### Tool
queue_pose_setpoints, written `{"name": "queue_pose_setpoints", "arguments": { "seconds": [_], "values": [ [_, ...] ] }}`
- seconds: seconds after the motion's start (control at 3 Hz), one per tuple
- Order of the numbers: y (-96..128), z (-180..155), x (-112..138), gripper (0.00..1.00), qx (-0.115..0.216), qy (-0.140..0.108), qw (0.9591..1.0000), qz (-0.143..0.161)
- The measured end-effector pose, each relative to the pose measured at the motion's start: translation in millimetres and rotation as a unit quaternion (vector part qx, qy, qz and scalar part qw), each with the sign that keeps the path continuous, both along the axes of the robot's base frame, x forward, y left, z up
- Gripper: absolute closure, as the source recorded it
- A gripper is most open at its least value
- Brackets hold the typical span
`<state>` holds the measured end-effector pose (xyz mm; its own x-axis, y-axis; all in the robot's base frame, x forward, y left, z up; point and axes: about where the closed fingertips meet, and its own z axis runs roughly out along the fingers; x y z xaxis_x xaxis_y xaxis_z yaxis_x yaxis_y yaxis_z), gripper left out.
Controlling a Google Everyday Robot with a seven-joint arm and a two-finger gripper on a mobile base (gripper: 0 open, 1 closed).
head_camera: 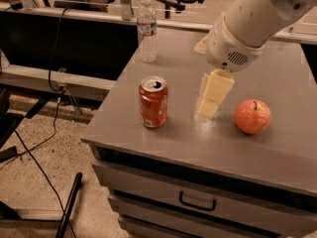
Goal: Move coke can near water bottle
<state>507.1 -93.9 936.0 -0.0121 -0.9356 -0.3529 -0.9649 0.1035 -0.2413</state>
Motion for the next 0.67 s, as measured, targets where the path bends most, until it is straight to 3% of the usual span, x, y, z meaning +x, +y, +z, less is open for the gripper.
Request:
{"name": "queue_pose_setpoints", "arguments": {
  "seconds": [0.33, 0.67],
  "values": [
    [12.1, -8.8, 1.0, 0.00, 0.022, 0.008, 0.9996, 0.019],
    [41.2, -27.1, 6.1, 0.00, 0.064, 0.021, 0.9966, 0.047]
  ]
}}
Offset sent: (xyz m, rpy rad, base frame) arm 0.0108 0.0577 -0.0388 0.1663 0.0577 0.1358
